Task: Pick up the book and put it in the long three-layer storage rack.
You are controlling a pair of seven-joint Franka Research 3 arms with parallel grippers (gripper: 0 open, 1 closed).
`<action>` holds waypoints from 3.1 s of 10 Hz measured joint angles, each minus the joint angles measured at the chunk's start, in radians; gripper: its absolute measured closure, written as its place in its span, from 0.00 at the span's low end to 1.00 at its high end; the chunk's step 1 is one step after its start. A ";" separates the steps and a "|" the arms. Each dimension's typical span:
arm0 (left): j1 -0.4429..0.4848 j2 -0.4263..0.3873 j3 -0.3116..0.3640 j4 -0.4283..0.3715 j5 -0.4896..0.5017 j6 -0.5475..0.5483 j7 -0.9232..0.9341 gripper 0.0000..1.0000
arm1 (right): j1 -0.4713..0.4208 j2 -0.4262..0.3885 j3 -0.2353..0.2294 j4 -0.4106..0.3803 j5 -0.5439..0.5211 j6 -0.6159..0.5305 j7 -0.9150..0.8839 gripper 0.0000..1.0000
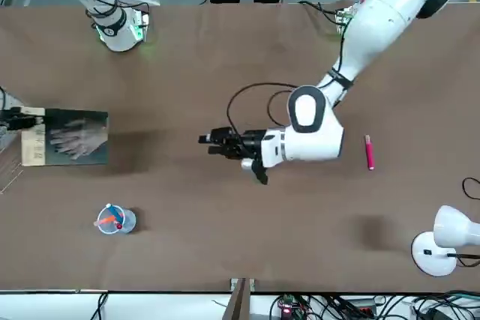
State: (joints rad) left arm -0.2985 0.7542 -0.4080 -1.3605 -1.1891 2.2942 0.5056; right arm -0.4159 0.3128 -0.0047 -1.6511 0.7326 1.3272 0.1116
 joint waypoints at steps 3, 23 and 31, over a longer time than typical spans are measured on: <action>0.038 -0.040 0.000 -0.058 0.160 -0.001 -0.052 0.37 | -0.055 0.000 -0.002 0.041 -0.102 -0.008 0.025 0.85; 0.233 -0.318 0.117 -0.095 1.349 -0.383 -0.367 0.00 | -0.116 0.115 -0.002 0.245 -0.598 -0.001 0.115 0.85; 0.231 -0.364 0.175 -0.053 1.336 -0.412 -0.348 0.00 | -0.119 0.166 -0.001 0.267 -0.636 0.003 0.116 0.85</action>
State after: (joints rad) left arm -0.0680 0.3899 -0.2330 -1.4135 0.1465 1.8825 0.1573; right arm -0.5349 0.4785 -0.0062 -1.3843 0.0969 1.3304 0.2275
